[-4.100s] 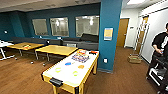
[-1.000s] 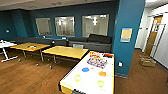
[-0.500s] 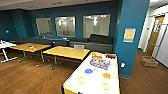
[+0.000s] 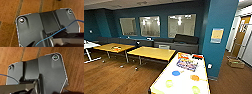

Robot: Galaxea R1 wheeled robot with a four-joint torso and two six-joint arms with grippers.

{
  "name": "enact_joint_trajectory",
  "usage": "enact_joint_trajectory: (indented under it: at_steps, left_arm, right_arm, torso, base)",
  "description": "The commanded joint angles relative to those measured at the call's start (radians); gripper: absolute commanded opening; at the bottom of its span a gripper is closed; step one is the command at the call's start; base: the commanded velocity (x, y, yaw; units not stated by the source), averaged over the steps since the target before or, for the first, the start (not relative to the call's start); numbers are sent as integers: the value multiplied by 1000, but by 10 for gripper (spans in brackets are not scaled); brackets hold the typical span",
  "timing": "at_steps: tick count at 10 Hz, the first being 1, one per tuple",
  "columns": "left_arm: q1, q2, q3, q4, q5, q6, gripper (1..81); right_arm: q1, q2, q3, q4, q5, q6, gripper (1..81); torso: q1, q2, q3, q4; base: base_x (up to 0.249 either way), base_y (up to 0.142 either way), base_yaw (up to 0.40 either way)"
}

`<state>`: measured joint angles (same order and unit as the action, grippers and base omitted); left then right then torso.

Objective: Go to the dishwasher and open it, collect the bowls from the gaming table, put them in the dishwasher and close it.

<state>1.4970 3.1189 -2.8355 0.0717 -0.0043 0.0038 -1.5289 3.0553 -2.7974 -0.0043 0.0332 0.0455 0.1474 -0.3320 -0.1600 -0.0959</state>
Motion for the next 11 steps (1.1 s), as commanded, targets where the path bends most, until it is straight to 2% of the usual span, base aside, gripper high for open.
enact_joint_trajectory:
  at_steps: [1,11]
  left_arm:
    - [-54,3,-1,7,49,8,811]
    - [-54,3,-1,5,49,8,811]
  right_arm:
    - [55,-2,-3,-2,-50,-3,811]
    - [54,-2,-2,-2,-50,-3,811]
  torso:
    - [0,0,0,0]
    - [0,0,0,0]
  base:
    - [111,112,0]
    - [90,117,0]
